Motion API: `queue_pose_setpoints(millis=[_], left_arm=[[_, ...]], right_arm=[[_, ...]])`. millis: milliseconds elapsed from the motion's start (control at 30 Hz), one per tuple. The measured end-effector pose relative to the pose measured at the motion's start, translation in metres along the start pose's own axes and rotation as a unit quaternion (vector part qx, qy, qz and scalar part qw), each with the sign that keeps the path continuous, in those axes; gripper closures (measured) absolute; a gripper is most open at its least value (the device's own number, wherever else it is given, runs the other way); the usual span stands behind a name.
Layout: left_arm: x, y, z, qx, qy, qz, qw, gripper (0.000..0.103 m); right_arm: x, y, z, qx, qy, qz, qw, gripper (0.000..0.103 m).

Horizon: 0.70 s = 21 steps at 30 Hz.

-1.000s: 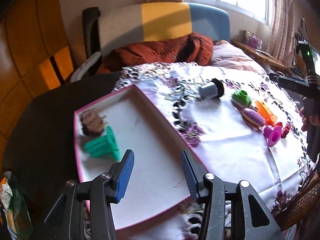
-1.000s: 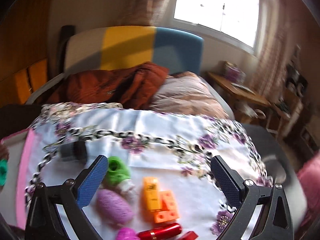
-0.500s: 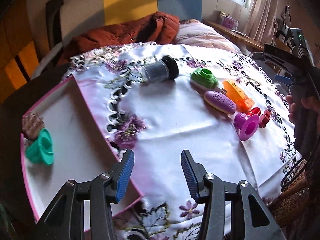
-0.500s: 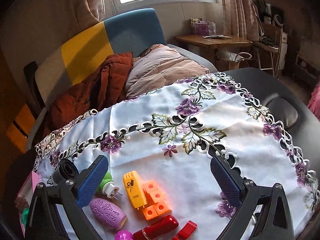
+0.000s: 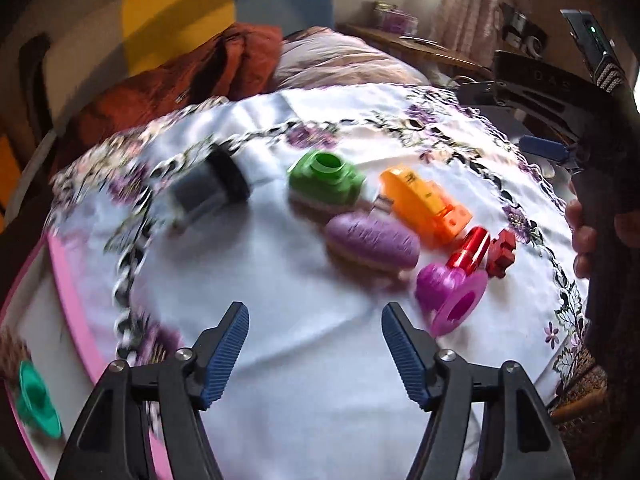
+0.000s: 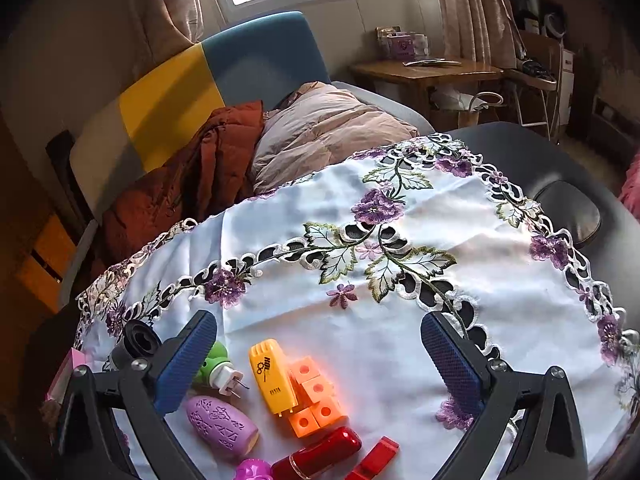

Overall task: Organize rigid objects
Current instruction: 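Grasp the purple oval egg with the left tool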

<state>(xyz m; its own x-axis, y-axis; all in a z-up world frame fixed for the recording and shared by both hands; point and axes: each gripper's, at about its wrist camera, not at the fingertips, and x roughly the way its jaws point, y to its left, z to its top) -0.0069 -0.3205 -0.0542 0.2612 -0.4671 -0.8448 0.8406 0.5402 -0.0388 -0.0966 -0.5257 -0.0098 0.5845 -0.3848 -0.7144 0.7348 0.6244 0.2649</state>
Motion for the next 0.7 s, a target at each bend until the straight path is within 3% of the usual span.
queue_pose_setpoints(millis=[133,333,433,533,567,600,700], left_arm=[[0.022,-0.013,0.025,0.043,0.012,-0.019,0.9988,0.022],[0.056,-0.022,0.044,0.054,0.046,-0.043,0.9965,0.018],[0.067,-0.028,0.051,0.066,0.050,-0.037,0.9958,0.013],[0.081,-0.034,0.054,0.068,0.063,-0.044,0.9947,0.014],[0.085,-0.033,0.052,0.064,0.067,-0.048,0.9945,0.021],[0.085,-0.032,0.050,0.056,0.061,-0.057,0.9950,0.025],[0.076,-0.022,0.044,0.027,0.042,-0.070,0.9963,0.026]], right_arm=[[0.002,0.000,0.000,0.003,0.007,0.005,1.000,0.000],[0.005,-0.004,0.001,0.012,0.012,0.010,1.000,0.000],[0.006,-0.008,0.002,0.023,0.015,0.013,1.000,0.000],[0.008,-0.011,0.003,0.031,0.019,0.014,0.999,0.000],[0.009,-0.011,0.002,0.032,0.020,0.013,0.999,0.000],[0.010,-0.012,0.002,0.033,0.021,0.011,0.999,0.000],[0.012,-0.015,0.002,0.040,0.025,0.012,0.999,0.000]])
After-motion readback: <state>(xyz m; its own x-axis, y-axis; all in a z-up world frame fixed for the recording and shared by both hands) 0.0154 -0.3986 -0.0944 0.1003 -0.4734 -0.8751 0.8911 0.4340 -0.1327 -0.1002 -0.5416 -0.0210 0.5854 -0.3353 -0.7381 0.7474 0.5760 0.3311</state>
